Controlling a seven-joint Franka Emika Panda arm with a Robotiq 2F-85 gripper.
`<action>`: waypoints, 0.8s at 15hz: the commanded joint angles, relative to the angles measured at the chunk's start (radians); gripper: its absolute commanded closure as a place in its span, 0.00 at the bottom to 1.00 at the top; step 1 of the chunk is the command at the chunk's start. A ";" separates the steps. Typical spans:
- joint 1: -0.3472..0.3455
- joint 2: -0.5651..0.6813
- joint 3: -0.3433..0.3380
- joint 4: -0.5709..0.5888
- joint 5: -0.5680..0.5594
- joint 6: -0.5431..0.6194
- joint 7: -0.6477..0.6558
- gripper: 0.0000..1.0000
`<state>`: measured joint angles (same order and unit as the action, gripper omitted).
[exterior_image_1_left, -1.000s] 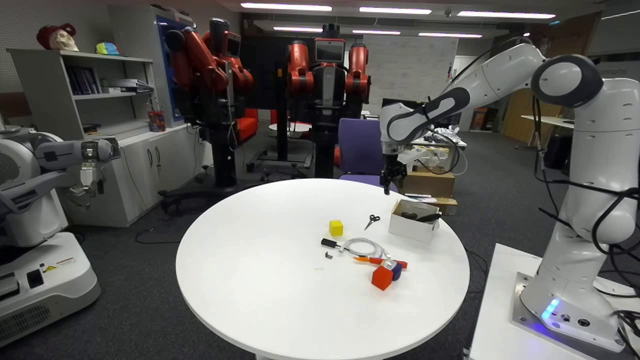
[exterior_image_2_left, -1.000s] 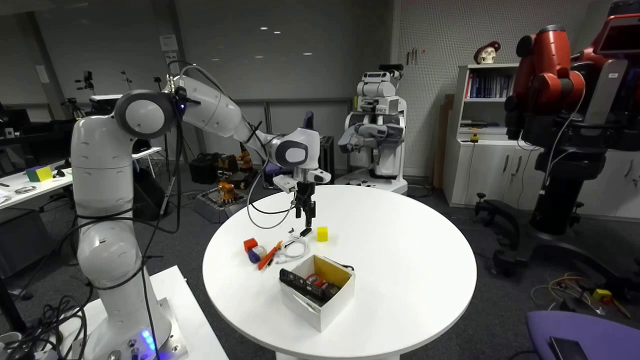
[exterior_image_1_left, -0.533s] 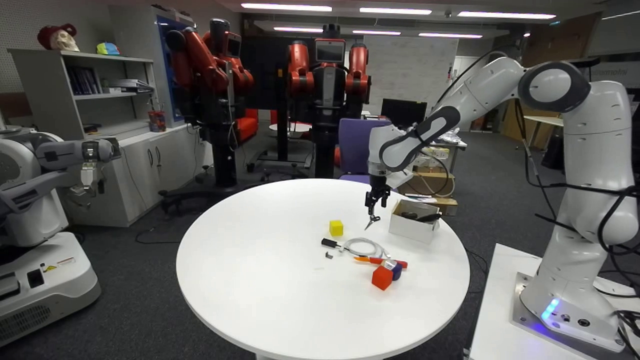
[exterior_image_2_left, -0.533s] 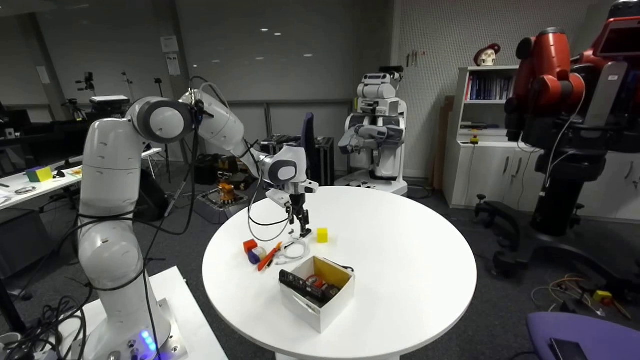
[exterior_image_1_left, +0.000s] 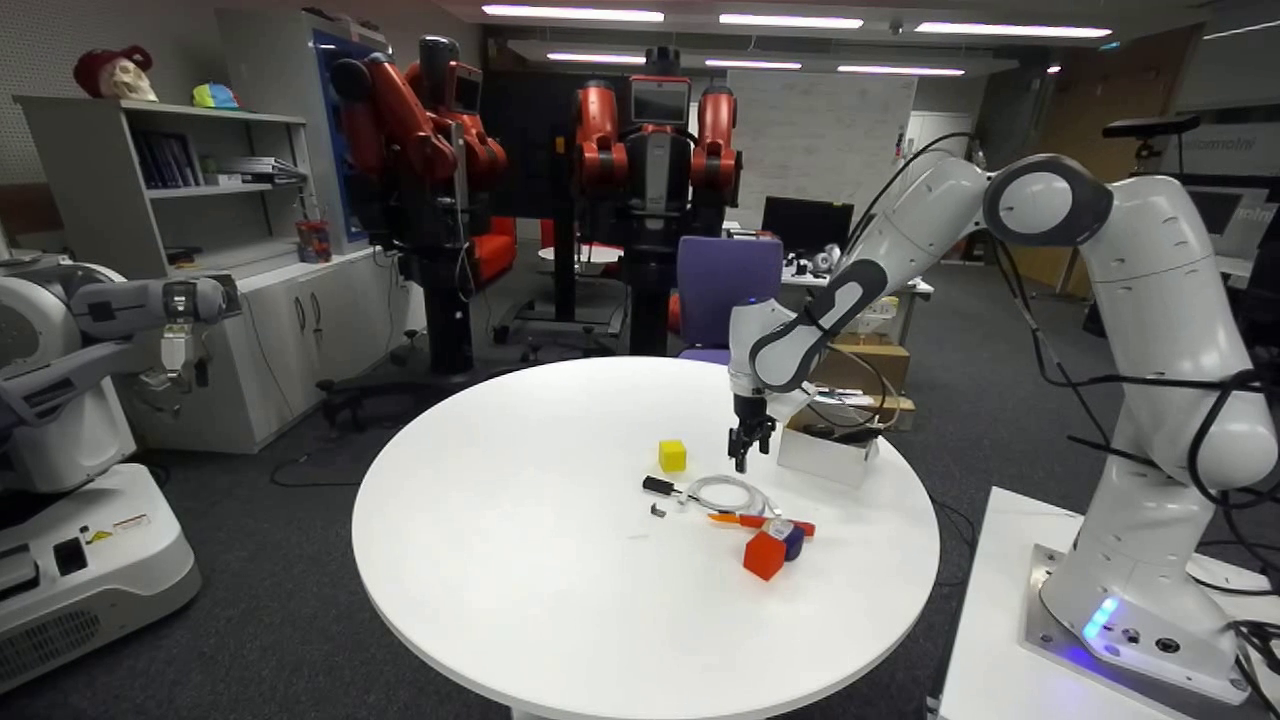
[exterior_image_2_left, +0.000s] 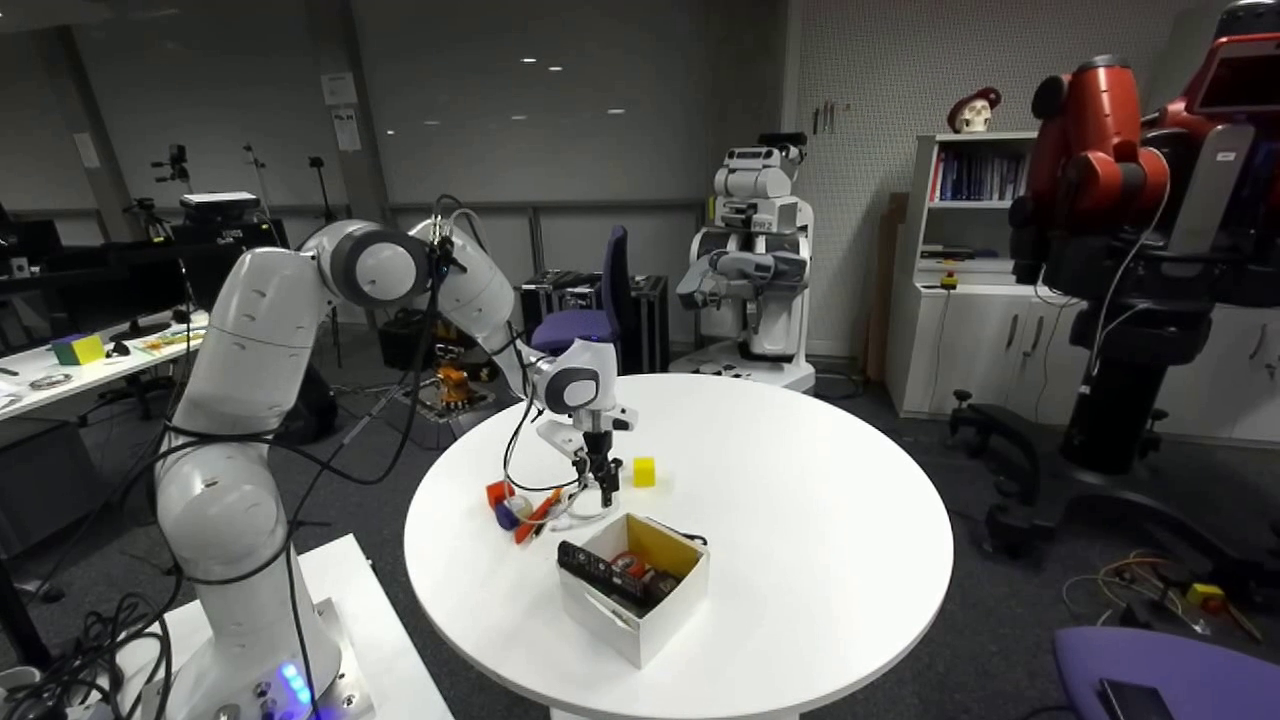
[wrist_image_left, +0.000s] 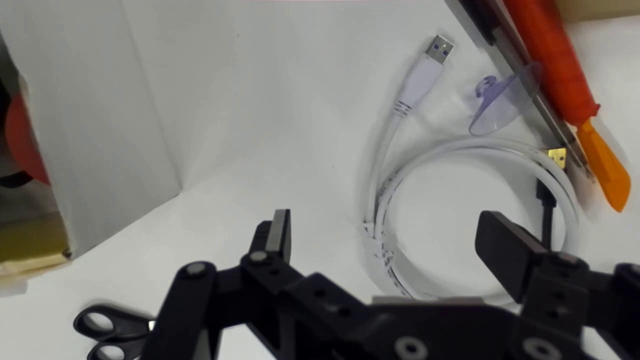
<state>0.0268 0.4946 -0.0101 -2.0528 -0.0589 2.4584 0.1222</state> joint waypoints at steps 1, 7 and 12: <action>0.012 0.052 -0.023 0.036 -0.029 0.019 -0.011 0.00; 0.015 0.110 -0.032 0.073 -0.018 0.028 0.016 0.00; 0.015 0.143 -0.033 0.100 -0.005 0.046 0.032 0.00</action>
<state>0.0287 0.6206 -0.0280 -1.9739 -0.0711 2.4799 0.1354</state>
